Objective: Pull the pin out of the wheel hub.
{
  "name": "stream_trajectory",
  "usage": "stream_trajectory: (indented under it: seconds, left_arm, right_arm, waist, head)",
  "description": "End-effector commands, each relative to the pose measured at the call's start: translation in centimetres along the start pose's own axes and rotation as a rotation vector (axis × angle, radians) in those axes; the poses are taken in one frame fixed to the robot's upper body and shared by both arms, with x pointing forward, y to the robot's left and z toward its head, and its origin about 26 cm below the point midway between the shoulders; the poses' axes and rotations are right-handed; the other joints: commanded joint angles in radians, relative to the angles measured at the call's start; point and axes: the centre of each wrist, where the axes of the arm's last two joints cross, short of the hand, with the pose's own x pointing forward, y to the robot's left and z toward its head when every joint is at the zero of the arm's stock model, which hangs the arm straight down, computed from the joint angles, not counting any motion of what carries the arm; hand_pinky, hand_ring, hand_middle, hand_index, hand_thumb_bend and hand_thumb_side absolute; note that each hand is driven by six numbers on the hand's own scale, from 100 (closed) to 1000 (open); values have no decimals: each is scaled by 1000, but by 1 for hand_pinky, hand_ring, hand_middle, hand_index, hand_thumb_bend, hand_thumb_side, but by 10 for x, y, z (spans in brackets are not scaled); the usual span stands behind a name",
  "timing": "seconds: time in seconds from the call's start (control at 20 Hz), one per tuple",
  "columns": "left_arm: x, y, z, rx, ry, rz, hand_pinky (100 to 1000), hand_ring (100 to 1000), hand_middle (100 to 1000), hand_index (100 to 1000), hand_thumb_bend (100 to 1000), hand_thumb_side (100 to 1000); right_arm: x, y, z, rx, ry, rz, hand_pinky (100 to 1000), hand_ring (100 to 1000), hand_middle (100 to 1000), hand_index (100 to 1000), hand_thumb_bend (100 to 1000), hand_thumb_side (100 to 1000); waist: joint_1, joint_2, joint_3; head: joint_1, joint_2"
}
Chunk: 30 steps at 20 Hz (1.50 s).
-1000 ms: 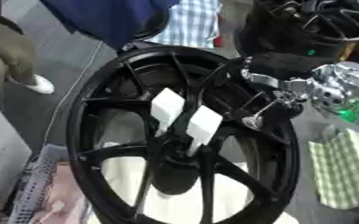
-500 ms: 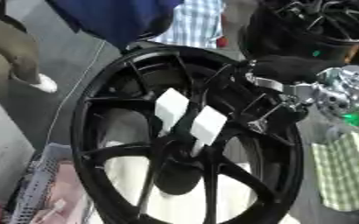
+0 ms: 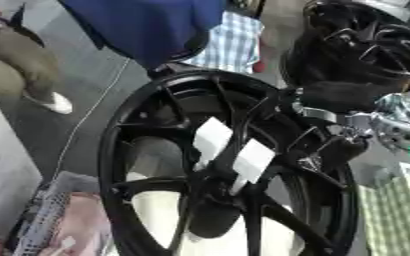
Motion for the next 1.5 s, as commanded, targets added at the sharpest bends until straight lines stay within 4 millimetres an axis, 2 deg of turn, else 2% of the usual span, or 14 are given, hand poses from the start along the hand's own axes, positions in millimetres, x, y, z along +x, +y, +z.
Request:
stream_trajectory:
  seconds: [0.05,0.3,0.4,0.45,0.75,1.3,1.5]
  left_arm:
    - [7,-1,-5,-16,-23,2,830,693,632,823,100,659]
    - [7,-2,-7,-17,-27,12,829,693,632,823,100,659]
    - [7,-2,-7,-18,-25,15,830,693,632,823,100,660]
    - [7,-3,-6,-18,-24,16,830,694,632,824,100,660]
    - [7,-2,-7,-17,-25,19,829,694,632,823,100,660]
    - [7,-3,-7,-20,-20,27,830,694,631,822,100,660]
    - [6,-4,-7,-21,-19,30,829,694,628,819,100,660]
  right_arm:
    - [-6,-10,9,-44,28,57,923,932,940,881,391,100]
    - [-10,-3,12,-56,36,85,925,935,947,878,390,100]
    - [-11,0,13,-56,33,88,924,933,943,877,418,100]
    - [-11,2,14,-56,31,87,923,933,943,875,391,100]
    - [-14,11,17,-66,28,78,922,930,941,863,384,100]
    - [-15,14,18,-134,25,124,924,902,921,843,337,100]
    - [-15,14,18,-159,23,130,924,892,913,839,340,100]
  waist:
    - [14,-21,-1]
    - [16,-24,-3]
    - [17,-24,-3]
    - [17,-24,-3]
    - [20,-28,-11]
    - [22,-31,-11]
    - [22,-32,-12]
  head:
    - [-3,-11]
    - [-24,-2]
    - [-40,9]
    - [-46,16]
    - [-53,53]
    - [-48,53]
    - [-54,35]
